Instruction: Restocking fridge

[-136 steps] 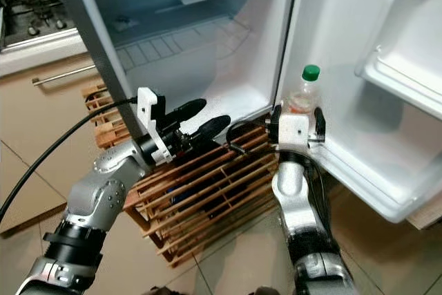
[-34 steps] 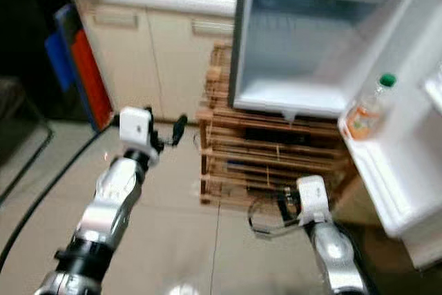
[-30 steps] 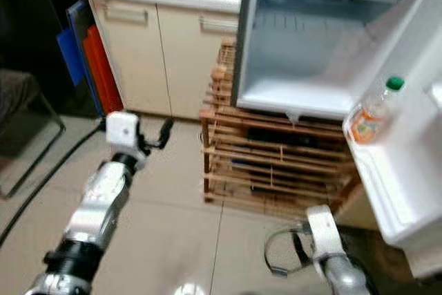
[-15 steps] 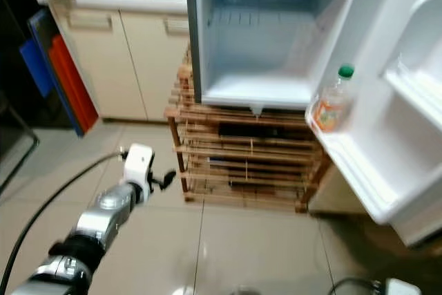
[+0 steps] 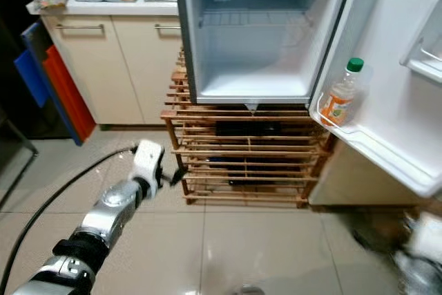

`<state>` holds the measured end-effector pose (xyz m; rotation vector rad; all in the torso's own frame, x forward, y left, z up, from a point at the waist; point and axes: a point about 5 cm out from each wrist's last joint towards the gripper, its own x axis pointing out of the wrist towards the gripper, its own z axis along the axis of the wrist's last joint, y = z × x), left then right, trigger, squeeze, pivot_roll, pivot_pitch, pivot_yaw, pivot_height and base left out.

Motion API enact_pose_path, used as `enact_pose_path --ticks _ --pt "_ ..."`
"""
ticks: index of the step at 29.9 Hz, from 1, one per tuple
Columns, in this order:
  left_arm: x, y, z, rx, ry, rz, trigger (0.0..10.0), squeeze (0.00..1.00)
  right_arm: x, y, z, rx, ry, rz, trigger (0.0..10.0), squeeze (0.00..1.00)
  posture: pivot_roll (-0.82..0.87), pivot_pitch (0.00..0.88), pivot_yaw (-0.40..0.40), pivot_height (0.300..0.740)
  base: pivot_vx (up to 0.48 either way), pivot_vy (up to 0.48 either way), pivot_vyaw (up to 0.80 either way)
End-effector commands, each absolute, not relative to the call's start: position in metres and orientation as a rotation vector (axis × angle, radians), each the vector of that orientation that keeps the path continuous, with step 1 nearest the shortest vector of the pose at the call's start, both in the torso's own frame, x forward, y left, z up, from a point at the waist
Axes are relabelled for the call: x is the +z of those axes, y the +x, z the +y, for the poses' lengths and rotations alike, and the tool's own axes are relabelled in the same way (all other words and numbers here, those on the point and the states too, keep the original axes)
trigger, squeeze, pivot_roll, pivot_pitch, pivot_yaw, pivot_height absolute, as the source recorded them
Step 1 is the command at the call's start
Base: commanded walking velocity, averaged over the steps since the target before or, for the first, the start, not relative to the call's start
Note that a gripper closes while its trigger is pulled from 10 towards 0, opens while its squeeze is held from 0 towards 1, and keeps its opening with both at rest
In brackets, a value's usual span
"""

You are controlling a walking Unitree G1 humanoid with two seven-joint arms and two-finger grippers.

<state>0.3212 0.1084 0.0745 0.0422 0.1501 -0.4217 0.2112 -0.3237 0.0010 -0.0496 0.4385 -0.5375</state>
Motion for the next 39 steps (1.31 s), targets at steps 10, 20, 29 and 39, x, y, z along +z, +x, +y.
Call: enact_pose_path --ticks 10,20,29,39 --pt "0.087 0.307 0.098 -0.444 -0.006 0.006 10.0 0.0 0.014 0.237 -0.219 -0.019 -0.057 0.169 10.0 0.0 -0.2 0.0 0.025 0.74 0.0 0.0 0.0" --pt "0.11 0.306 0.078 -0.516 -0.037 -0.119 10.0 0.0 0.056 0.263 -0.206 0.061 -0.071 -0.005 10.0 0.0 -0.23 0.0 0.024 0.74 0.269 -0.395 0.0" --pt "0.113 0.304 0.08 -0.539 -0.044 -0.126 10.0 0.0 0.045 0.251 -0.201 0.099 -0.111 0.04 10.0 0.0 -0.22 0.0 0.037 0.74 0.27 -0.394 -0.36" --pt "0.099 0.31 0.083 -0.514 -0.025 -0.026 10.0 0.0 -0.041 0.187 -0.242 0.015 -0.165 0.578 10.0 0.0 -0.23 0.0 0.038 0.74 0.111 -0.155 -0.25"
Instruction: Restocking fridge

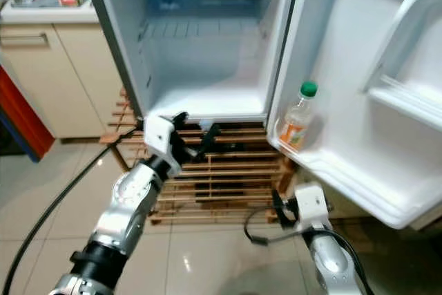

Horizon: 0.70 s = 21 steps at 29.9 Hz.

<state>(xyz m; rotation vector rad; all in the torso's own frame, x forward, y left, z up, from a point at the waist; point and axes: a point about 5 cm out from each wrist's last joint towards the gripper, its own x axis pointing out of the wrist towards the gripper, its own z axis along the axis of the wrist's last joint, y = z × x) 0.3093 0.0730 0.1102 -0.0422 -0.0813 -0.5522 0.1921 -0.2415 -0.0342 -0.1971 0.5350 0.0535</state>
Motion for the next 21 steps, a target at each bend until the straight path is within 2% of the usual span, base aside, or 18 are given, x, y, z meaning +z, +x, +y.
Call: enact_pose_path --ticks 1,7,11,13,14,17,21 --pt "0.1 0.311 0.084 -0.511 -0.025 -0.034 10.0 0.0 -0.037 0.189 -0.252 -0.06 -0.147 0.553 10.0 0.0 -0.24 0.0 0.042 0.74 0.0 0.0 0.0" --pt "0.102 0.312 0.082 -0.517 -0.025 -0.042 10.0 0.0 -0.034 0.195 -0.252 -0.038 -0.176 0.54 10.0 0.0 -0.24 0.0 0.042 0.74 0.0 0.0 0.0" --pt "0.106 0.312 0.079 -0.531 0.002 -0.065 10.0 0.0 -0.045 0.192 -0.249 -0.002 -0.189 0.628 10.0 0.0 -0.24 0.0 0.039 0.74 0.0 0.0 0.0" --pt "0.102 0.31 0.078 -0.542 -0.022 -0.05 10.0 0.0 -0.063 0.168 -0.266 -0.112 -0.192 0.816 10.0 0.0 -0.23 0.0 0.035 0.74 0.0 -0.216 0.0" --pt "0.102 0.31 0.078 -0.542 -0.022 -0.05 10.0 0.0 -0.063 0.168 -0.266 -0.112 -0.192 0.816 10.0 0.0 -0.23 0.0 0.035 0.74 0.0 -0.431 0.0" --pt "0.098 0.307 0.076 -0.566 -0.04 -0.042 10.0 0.0 -0.073 0.139 -0.288 -0.294 -0.15 0.967 10.0 0.0 -0.23 0.0 0.036 0.74 0.0 -0.446 0.0" --pt "0.099 0.305 0.07 -0.588 -0.047 -0.054 10.0 0.0 -0.074 0.116 -0.308 -0.391 -0.164 1.03 10.0 0.0 -0.25 0.0 0.035 0.74 0.0 -0.44 0.0"
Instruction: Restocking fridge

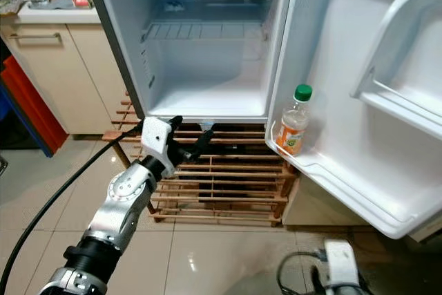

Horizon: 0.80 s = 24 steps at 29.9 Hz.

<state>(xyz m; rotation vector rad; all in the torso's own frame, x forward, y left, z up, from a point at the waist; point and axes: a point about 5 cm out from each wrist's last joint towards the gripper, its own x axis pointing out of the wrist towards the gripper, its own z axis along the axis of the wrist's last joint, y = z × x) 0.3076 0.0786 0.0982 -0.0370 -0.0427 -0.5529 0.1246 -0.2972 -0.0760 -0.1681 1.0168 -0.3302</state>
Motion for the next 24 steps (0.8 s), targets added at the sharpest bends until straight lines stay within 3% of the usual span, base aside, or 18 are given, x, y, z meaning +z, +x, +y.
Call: enact_pose_path --ticks 1,9,20,24 --pt "0.099 0.305 0.069 -0.593 -0.044 -0.056 10.0 0.0 -0.074 0.113 -0.311 -0.408 -0.166 1.035 10.0 0.0 -0.25 0.0 0.037 0.74 0.0 -0.435 0.0" --pt "0.102 0.304 0.066 -0.631 -0.031 -0.078 10.0 0.0 -0.066 0.113 -0.329 -0.501 -0.165 1.02 10.0 0.0 -0.25 0.0 0.039 0.74 0.0 -0.438 0.0" --pt "0.098 0.304 0.069 -0.622 -0.056 -0.06 10.0 0.0 -0.05 0.101 -0.363 -0.701 -0.154 1.011 10.0 0.0 -0.25 0.0 0.037 0.74 0.0 0.0 0.0" --pt "0.065 0.302 0.077 -0.611 0.06 0.153 10.0 0.0 -0.036 0.103 -0.383 -0.812 -0.19 0.966 10.0 0.0 -0.25 0.0 0.036 0.74 0.0 0.0 0.0"
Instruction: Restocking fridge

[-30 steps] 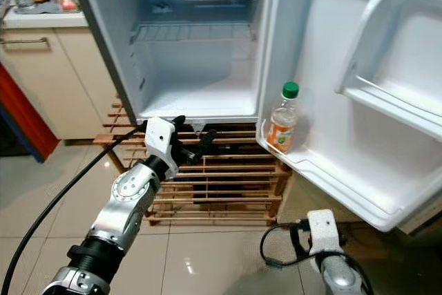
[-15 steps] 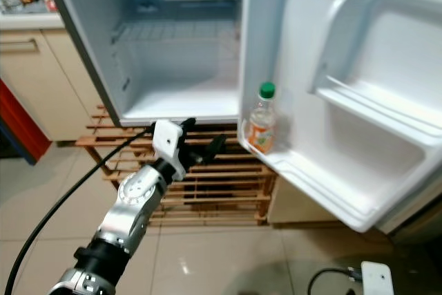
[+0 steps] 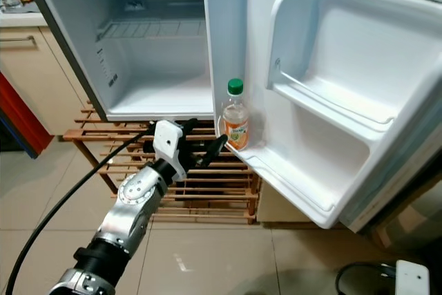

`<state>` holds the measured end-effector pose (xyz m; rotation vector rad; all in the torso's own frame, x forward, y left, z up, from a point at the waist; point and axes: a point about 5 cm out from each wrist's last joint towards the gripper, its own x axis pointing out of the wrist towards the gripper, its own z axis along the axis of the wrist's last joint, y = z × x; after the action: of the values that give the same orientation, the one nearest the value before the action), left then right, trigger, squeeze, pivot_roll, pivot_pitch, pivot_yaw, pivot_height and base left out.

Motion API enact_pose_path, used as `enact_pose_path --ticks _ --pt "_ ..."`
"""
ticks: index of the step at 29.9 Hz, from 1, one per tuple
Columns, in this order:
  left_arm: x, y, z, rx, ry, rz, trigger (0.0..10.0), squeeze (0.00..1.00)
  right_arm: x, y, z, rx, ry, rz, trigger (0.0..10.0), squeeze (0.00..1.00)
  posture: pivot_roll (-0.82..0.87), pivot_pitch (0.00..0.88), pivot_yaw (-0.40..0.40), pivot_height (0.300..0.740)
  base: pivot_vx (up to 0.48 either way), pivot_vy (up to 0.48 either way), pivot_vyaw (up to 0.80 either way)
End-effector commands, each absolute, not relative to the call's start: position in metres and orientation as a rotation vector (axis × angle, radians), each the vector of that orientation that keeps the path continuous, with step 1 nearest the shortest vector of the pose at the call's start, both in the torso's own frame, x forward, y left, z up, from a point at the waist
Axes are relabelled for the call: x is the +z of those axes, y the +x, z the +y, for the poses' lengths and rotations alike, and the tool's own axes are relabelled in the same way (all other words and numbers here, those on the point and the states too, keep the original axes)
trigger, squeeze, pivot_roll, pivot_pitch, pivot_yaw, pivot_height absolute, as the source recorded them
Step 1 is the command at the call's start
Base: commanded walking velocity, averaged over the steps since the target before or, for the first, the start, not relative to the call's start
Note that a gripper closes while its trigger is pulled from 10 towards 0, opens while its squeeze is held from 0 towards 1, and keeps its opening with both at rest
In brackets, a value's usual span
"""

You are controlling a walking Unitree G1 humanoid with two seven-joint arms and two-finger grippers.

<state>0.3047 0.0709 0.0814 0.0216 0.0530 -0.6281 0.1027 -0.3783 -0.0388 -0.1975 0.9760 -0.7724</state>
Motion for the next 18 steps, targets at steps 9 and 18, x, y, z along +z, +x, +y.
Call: enact_pose_path --ticks 9,18 --pt "-0.024 0.261 0.121 -0.518 0.192 0.716 10.0 0.0 0.003 0.146 -0.406 -0.932 -0.267 0.753 10.0 0.0 -0.24 0.0 0.027 0.74 0.0 0.0 0.0" --pt "-0.048 0.242 0.132 -0.53 0.325 0.86 10.0 0.0 0.06 0.212 -0.412 -0.868 -0.187 0.391 10.0 0.0 -0.26 0.0 0.048 0.74 0.0 0.0 0.0"
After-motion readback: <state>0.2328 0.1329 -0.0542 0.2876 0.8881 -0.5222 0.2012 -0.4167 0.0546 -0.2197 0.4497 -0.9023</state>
